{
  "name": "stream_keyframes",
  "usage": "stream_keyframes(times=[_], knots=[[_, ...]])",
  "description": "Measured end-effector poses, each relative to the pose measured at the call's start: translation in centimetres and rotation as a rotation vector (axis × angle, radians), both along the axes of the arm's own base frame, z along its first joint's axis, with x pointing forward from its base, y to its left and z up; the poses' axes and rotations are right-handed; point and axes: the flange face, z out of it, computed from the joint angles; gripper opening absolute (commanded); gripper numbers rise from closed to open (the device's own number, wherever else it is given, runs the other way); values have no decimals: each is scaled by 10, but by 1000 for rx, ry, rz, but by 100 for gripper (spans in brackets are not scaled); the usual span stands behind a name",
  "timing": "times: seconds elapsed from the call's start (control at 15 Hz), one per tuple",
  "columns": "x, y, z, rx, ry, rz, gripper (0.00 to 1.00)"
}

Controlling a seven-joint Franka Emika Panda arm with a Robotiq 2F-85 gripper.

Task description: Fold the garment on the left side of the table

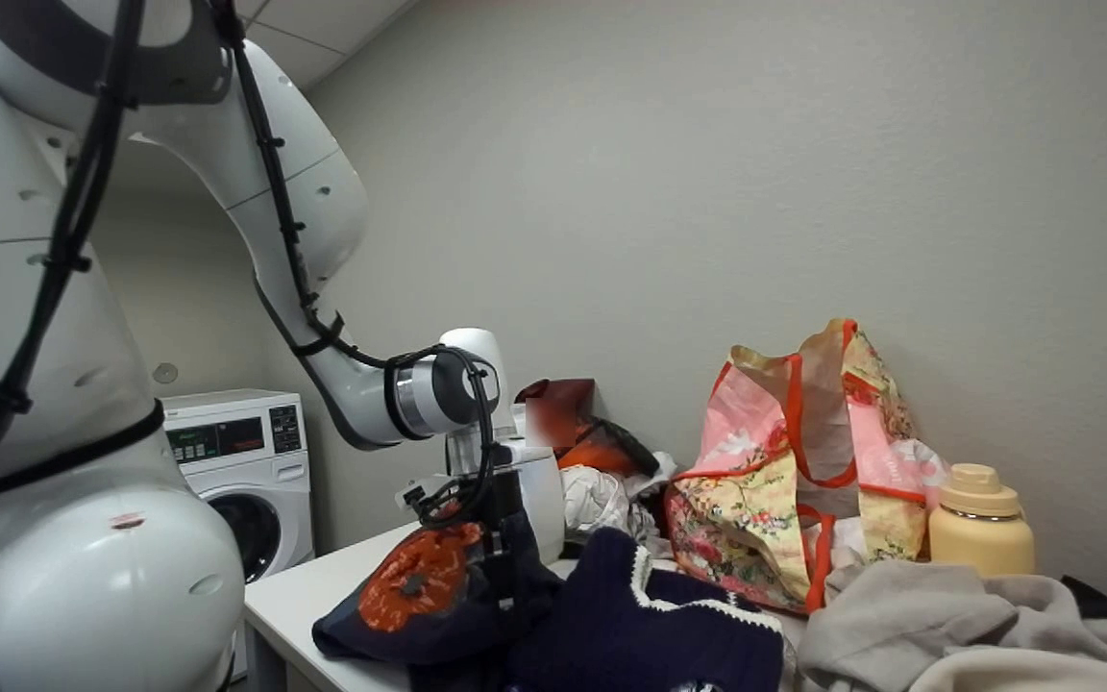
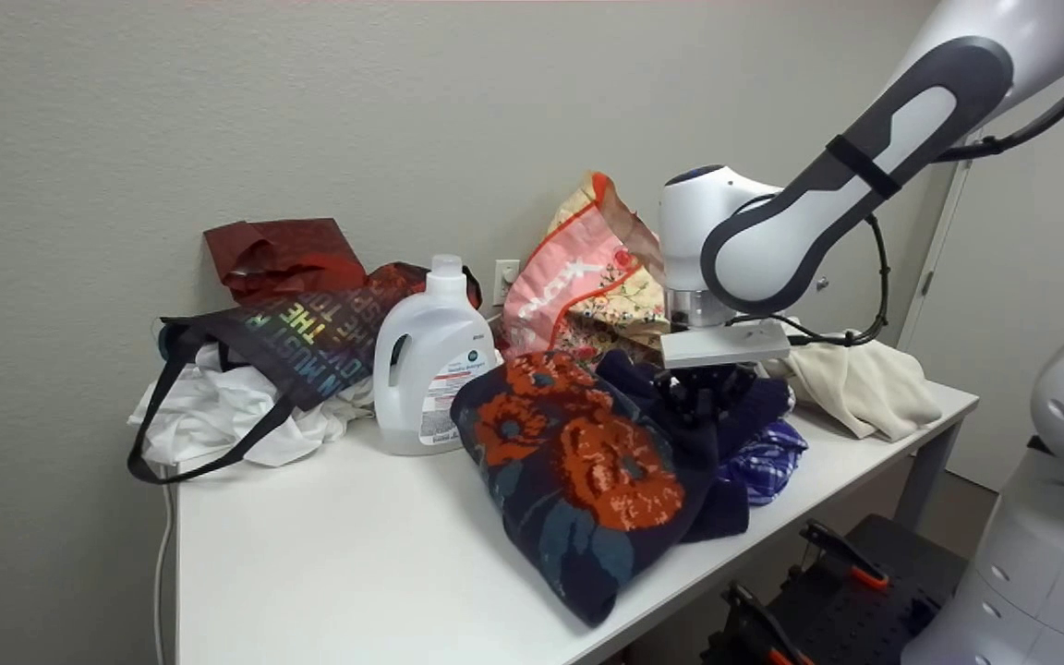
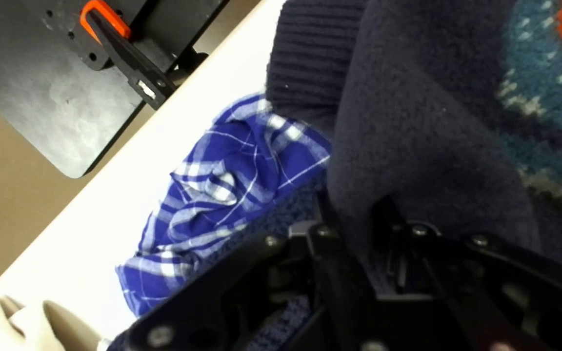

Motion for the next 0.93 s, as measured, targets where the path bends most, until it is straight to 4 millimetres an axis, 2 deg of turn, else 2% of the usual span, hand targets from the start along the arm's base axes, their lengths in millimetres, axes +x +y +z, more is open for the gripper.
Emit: stream_keyframes(times=[0.2,0.4,0.67,0.93], knots=[[1,-1,-4,10,12,-7,81],[5,-2,0,18,5,-20,100],[17,-1,23,13,3,-31,100],[19,-1,53,-12,12,-44,100]])
